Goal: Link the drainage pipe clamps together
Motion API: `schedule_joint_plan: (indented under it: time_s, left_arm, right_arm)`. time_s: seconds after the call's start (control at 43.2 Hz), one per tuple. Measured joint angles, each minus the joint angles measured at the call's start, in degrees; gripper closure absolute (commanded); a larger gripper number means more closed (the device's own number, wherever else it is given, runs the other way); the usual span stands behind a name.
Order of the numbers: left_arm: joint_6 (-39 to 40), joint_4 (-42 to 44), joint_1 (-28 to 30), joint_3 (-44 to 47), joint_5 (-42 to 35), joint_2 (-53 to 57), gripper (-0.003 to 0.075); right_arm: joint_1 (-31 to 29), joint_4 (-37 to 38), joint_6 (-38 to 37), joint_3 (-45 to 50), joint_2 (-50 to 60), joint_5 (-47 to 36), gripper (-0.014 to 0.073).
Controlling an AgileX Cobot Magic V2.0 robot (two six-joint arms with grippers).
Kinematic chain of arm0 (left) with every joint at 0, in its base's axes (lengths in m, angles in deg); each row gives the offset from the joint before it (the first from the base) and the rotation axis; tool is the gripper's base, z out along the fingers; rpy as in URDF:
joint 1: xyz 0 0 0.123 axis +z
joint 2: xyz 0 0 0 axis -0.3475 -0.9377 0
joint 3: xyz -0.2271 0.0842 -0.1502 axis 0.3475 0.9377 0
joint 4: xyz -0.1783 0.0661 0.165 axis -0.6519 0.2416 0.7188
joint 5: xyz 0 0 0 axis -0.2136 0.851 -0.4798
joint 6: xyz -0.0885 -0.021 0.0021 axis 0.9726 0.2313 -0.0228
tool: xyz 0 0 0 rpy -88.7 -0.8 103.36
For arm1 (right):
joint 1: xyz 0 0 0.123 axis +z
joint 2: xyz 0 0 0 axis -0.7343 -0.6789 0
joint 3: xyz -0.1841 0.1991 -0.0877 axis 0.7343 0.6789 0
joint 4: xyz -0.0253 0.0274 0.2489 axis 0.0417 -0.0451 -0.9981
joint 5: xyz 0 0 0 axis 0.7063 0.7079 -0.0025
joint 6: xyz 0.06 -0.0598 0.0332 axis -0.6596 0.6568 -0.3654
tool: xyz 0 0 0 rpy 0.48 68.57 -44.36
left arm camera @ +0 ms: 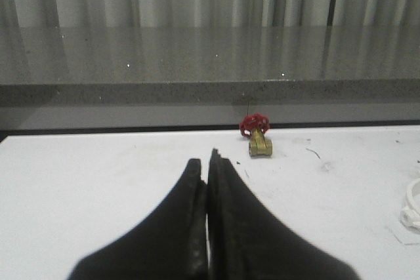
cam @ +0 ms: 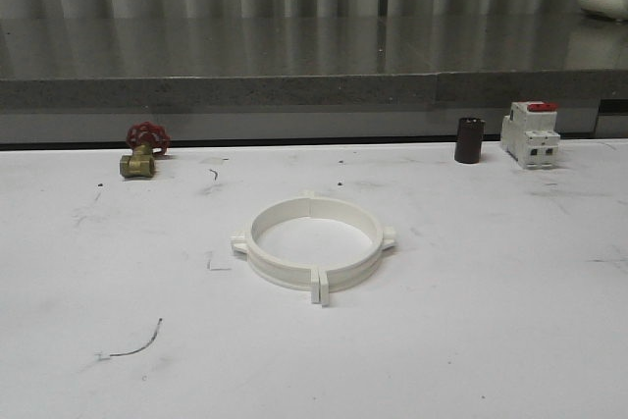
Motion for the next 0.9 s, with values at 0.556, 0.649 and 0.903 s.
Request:
schedule_joint_plan:
  time_s: [0.556, 0.649, 0.903]
  left_arm:
    - [0.5, -1.9, 0.1, 0.0, 0.4, 0.0, 0.0741]
    - [1.5, 0.0, 0.1, 0.0, 0.3, 0.0, 0.0741]
    - [1.8, 1.3, 0.1, 0.0, -0.2, 0.0, 0.0741]
  right_arm:
    - [0.0, 0.0, 0.0, 0.0, 0.0, 0.0, 0.0652]
    - [0.0, 0.0, 0.0, 0.0, 0.0, 0.0, 0.0652]
    - [0.0, 0.0, 0.0, 0.0, 0.0, 0.0, 0.0652]
